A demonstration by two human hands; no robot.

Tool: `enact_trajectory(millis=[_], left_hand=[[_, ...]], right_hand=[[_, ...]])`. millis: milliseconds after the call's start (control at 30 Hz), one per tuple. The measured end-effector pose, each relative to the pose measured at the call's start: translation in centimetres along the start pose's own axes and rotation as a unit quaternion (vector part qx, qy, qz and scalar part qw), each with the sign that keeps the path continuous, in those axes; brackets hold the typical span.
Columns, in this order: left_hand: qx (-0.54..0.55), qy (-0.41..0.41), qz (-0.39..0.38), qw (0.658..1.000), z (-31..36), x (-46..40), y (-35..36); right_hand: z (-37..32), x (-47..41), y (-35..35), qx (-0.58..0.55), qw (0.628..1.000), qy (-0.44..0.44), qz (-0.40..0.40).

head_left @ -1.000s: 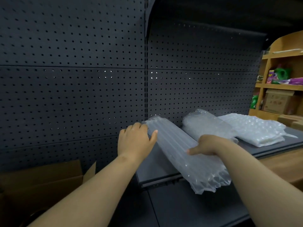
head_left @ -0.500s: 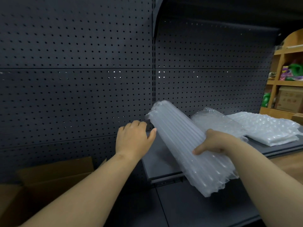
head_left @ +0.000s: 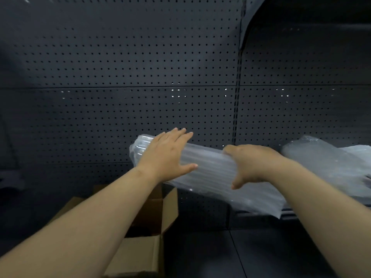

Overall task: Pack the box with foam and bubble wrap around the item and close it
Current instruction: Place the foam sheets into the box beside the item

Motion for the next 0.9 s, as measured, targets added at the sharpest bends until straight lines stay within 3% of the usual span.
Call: enact_trajectory(millis=[233,433,700,900], left_hand=[[-0.04,-0.052,-0.112,0.992,-9.6,4.9,-0.3],[-0.051,-0.106,-0.168,0.979,-19.2,9.1,-0.4],[-0.106,-0.103,-0.113,0.983,-27.3,12.1,1.0],[-0.057,-0.074,-0.124,0.988,-29.2,11.9,4.3]], right_hand=[[-8.9,-3.6,0.5,0.081,0.984,-0.122,0.102],[-16.8,-7.0,1.9,0.098,0.965,-0.17,0.171],[-21.5,-11.1,5.5,0.064,0.986,-0.076,0.131],[-21.4,-12.0,8.4,0.069,0.991,0.002,0.117]])
Point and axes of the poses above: each hand's wrist, its own x-axis away from the middle knuckle, its own y-axis out of the palm, z = x × y, the point moved 4 cm from there along -x, towards the middle knuckle, and after that the axes turned 7 degrees about z, right-handed, at the moved point
